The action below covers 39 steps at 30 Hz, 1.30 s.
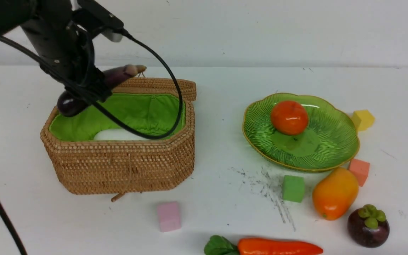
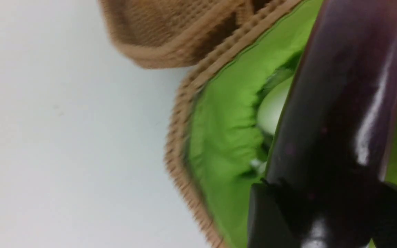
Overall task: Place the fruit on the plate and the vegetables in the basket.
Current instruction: Use the left arm to grab an eggplant and put it into the left basket, then use the left arm to grab a carrot and put it into the left basket
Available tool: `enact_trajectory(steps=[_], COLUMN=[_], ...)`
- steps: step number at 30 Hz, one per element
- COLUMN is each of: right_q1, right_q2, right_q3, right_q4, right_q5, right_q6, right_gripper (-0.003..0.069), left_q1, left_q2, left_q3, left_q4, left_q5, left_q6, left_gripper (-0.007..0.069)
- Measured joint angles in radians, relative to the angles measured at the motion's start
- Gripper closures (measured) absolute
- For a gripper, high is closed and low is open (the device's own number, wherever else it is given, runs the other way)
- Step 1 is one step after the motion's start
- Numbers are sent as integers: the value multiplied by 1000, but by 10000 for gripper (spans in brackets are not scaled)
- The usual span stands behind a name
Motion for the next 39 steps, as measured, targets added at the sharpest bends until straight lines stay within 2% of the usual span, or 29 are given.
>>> enact_trajectory(steps=[2, 3, 4, 6, 9, 12, 15, 16, 17, 19, 22, 25, 27, 29, 30, 33, 36, 39], right_q1=[0, 0, 0, 0, 0, 0, 0, 0, 0, 0, 0, 0, 0, 0, 0, 0, 0, 0], right_q2=[0, 0, 0, 0, 0, 0, 0, 0, 0, 0, 0, 0, 0, 0, 0, 0, 0, 0], right_q3=[0, 0, 0, 0, 0, 0, 0, 0, 0, 0, 0, 0, 0, 0, 0, 0, 0, 0], right_q4=[0, 0, 0, 0, 0, 0, 0, 0, 0, 0, 0, 0, 0, 0, 0, 0, 0, 0], right_q5=[0, 0, 0, 0, 0, 0, 0, 0, 0, 0, 0, 0, 0, 0, 0, 0, 0, 0], right_q6=[0, 0, 0, 0, 0, 0, 0, 0, 0, 0, 0, 0, 0, 0, 0, 0, 0, 0], right_gripper=[417, 417, 417, 417, 417, 417, 417, 417, 417, 417, 417, 417, 417, 417, 417, 417, 417, 417], left_q1=[0, 0, 0, 0, 0, -2, -24, -47, -52, -113, -235, -366, -466, -521, -534, -621, -658, -670], left_q2=[10, 20, 23, 29, 27, 2, -55, -86, -90, -134, -153, -122, -69, -21, -9, 105, 183, 244], left_q3=[0, 0, 0, 0, 0, 2, 5, 5, 5, 3, 9, 28, 40, 43, 45, 46, 46, 46], left_q4=[-11, -27, -32, -57, -80, -161, -317, -413, -429, -609, -727, -730, -668, -594, -574, -412, -351, -342], left_q5=[0, 0, 0, 2, 17, 82, 144, 156, 159, 164, 167, 169, 170, 159, 154, 113, 104, 82], left_q6=[0, 0, 0, 0, 0, 20, 65, 100, 100, 183, 245, 249, 205, 160, 149, 77, 58, 55], left_gripper=[230, 175, 167, 43, -34, -43, -31, -22, -21, -1, 33, 55, 62, 63, 64, 64, 64, 64])
